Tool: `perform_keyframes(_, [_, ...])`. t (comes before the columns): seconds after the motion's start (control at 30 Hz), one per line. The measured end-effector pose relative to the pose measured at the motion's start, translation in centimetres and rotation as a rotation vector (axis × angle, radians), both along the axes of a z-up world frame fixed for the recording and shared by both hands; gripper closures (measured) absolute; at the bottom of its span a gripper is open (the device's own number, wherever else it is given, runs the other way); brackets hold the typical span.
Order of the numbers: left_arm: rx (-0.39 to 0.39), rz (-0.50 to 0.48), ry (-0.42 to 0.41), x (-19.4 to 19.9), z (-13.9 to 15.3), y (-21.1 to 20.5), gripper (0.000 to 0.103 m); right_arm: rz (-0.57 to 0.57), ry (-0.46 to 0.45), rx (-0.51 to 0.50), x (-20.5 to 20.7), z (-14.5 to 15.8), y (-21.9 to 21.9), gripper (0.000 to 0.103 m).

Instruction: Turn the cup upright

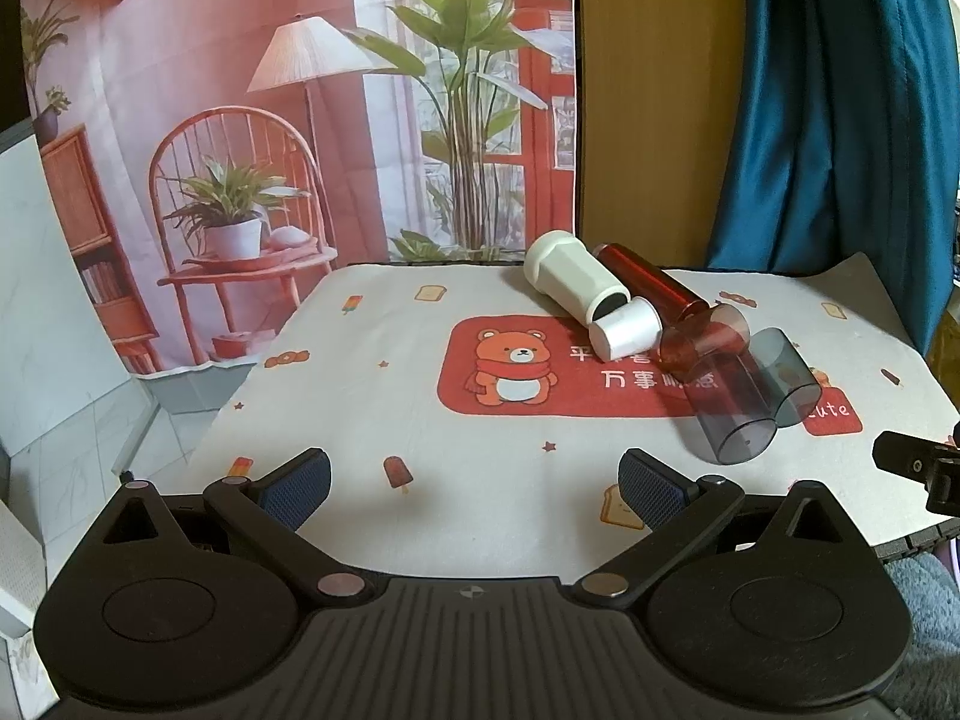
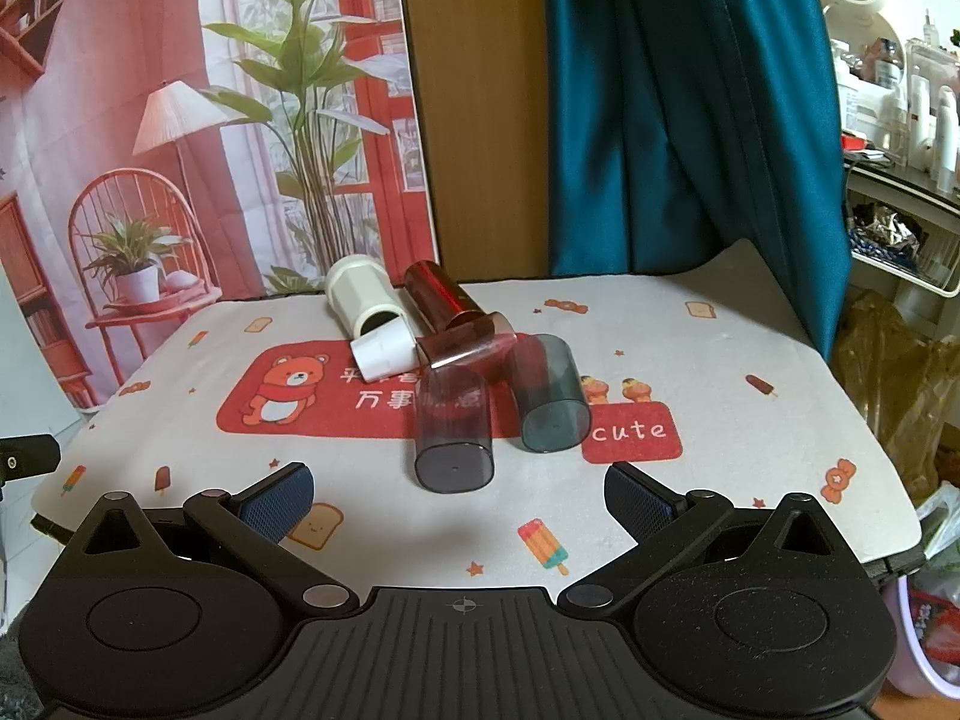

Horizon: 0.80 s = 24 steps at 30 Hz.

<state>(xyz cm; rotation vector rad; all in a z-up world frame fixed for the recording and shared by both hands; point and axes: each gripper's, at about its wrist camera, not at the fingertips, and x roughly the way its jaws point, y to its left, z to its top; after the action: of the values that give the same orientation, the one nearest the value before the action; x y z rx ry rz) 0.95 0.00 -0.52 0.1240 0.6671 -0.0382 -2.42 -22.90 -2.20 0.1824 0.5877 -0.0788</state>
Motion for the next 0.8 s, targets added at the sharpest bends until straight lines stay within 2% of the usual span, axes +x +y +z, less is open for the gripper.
perform_keyframes(0.8, [-0.007,0.025,0.008,0.13,-0.23,0.16,0.0,-0.003,0.006,-0.002,0.28,0.14,-0.2,0.0])
